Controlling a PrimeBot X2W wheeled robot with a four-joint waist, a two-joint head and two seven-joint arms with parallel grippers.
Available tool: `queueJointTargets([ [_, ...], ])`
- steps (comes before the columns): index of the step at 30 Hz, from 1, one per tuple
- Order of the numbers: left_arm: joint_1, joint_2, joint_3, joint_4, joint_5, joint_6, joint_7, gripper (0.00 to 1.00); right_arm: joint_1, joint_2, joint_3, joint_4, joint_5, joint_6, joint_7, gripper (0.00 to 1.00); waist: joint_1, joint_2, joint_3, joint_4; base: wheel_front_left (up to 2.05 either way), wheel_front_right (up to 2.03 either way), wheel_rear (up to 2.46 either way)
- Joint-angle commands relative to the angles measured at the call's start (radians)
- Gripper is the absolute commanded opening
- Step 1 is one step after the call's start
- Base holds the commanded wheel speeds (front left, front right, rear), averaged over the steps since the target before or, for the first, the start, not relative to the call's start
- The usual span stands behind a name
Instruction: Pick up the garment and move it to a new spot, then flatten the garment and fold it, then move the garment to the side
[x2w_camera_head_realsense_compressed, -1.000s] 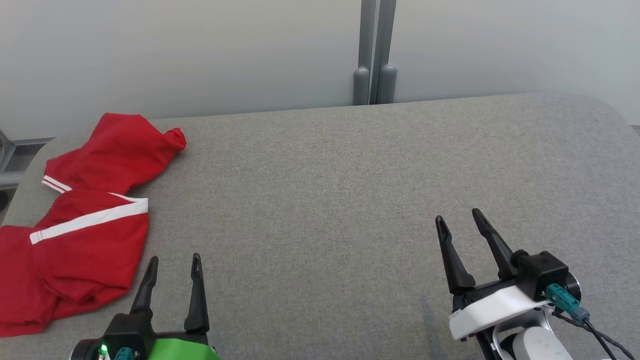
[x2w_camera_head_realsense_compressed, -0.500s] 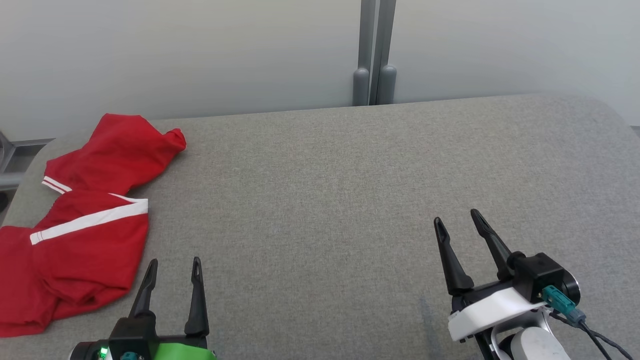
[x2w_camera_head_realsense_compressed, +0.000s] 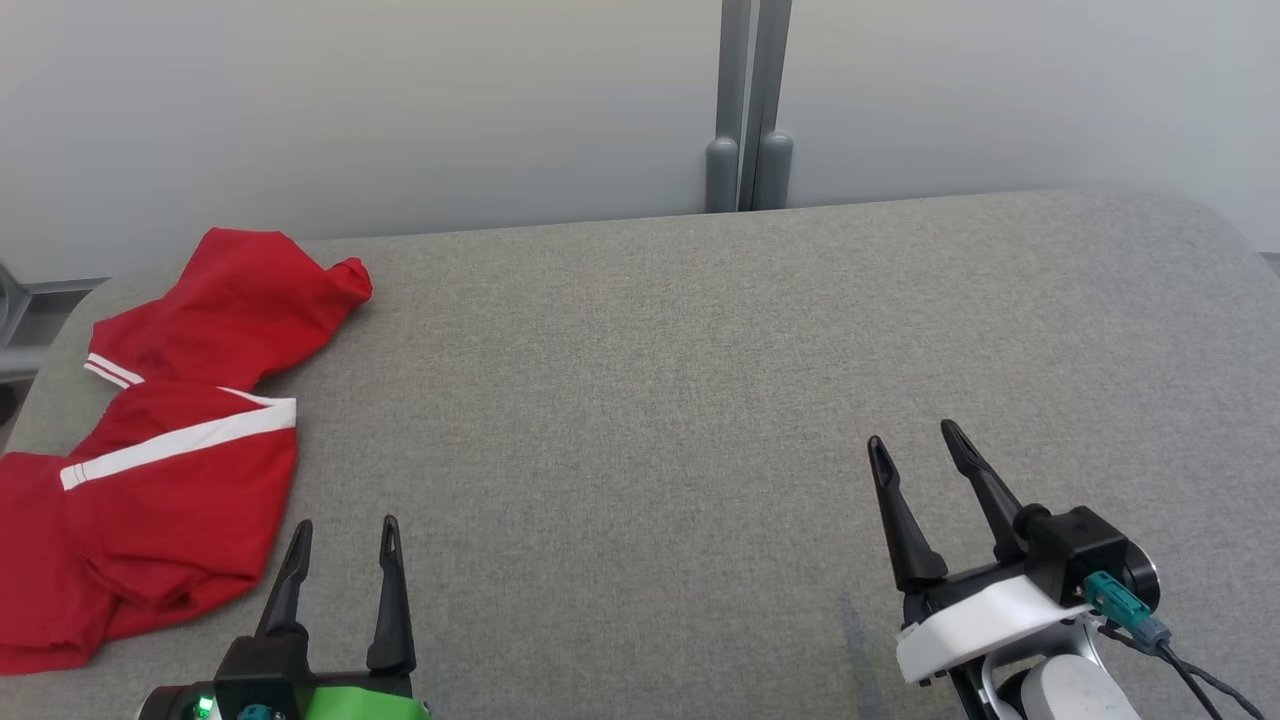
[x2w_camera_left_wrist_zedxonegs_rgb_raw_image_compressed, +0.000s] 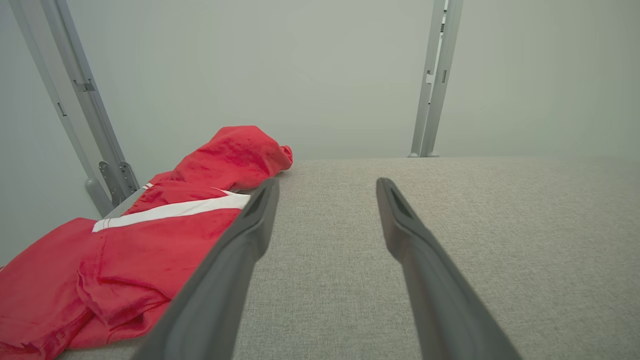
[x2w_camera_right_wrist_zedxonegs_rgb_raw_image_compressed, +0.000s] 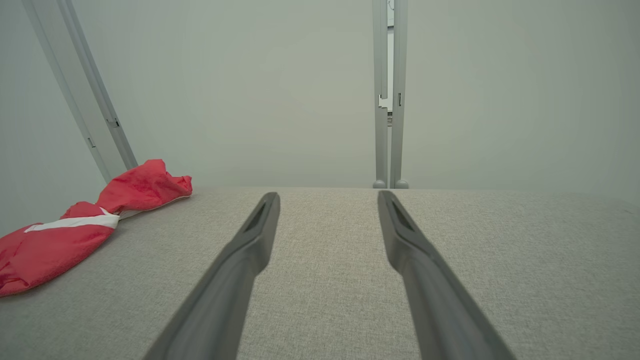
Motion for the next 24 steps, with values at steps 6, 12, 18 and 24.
queueJointTargets([
  [6, 0.007, -0.001, 0.004, 0.003, 0.0, -0.003, -0.003, 1.0, -0.006, -0.004, -0.003, 0.004, -0.001, 0.0, -0.004, 1.0, 0.0, 0.0, 0.001, 0.001, 0.0, 0.0, 0.0],
  [12, 0.007, -0.001, 0.005, 0.004, 0.0, -0.004, -0.003, 1.0, -0.006, -0.004, -0.007, 0.007, 0.001, 0.0, -0.004, 1.0, 0.0, 0.0, 0.002, 0.003, 0.0, 0.0, 0.0],
  [18, 0.007, -0.001, 0.006, 0.003, 0.0, -0.004, -0.003, 1.0, -0.006, -0.004, -0.009, 0.008, 0.002, 0.0, -0.004, 1.0, 0.0, 0.0, 0.005, 0.006, 0.0, 0.0, 0.0],
  [24, 0.0, -0.002, 0.002, 0.002, -0.005, -0.004, -0.003, 1.0, -0.01, -0.004, -0.024, 0.011, 0.009, 0.0, -0.004, 1.0, 0.0, 0.0, 0.01, 0.02, 0.0, 0.0, 0.0],
])
